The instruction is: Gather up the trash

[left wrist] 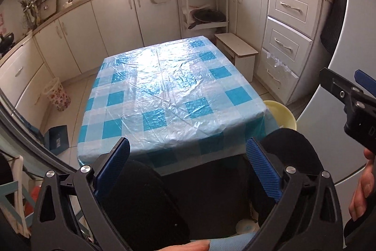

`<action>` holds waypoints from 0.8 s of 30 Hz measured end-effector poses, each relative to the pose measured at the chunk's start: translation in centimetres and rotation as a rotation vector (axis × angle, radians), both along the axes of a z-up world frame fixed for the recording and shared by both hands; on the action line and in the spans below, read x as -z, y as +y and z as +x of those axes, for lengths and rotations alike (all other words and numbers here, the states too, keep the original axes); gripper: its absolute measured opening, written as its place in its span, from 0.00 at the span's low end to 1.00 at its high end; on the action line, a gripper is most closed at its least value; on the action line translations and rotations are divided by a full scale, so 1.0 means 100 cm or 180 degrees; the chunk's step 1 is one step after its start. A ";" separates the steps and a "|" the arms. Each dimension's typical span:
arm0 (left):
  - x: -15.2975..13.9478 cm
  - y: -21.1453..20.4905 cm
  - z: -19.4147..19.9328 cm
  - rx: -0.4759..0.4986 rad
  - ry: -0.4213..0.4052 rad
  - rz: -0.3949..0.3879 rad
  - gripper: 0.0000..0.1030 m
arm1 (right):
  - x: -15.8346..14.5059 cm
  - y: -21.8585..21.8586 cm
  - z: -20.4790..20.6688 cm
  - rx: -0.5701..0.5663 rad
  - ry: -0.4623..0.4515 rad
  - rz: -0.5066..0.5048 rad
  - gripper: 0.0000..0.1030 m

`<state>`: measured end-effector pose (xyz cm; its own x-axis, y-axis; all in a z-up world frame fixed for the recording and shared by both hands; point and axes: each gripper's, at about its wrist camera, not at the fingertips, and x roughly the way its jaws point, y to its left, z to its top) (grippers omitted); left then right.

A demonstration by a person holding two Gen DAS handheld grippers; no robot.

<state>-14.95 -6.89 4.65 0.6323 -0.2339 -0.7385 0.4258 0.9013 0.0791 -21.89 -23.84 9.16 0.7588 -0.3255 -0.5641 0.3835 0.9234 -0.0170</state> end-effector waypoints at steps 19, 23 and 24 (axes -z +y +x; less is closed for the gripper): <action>-0.023 0.014 -0.047 -0.0097 -0.0220 0.0034 0.93 | 0.011 0.024 -0.053 0.0147 0.0046 0.0003 0.93; -0.024 0.012 -0.049 -0.0092 -0.0229 0.0050 0.93 | 0.010 0.023 -0.055 0.0161 0.0027 0.0020 0.93; -0.024 0.012 -0.049 -0.0093 -0.0229 0.0053 0.93 | 0.010 0.022 -0.055 0.0166 0.0025 0.0027 0.93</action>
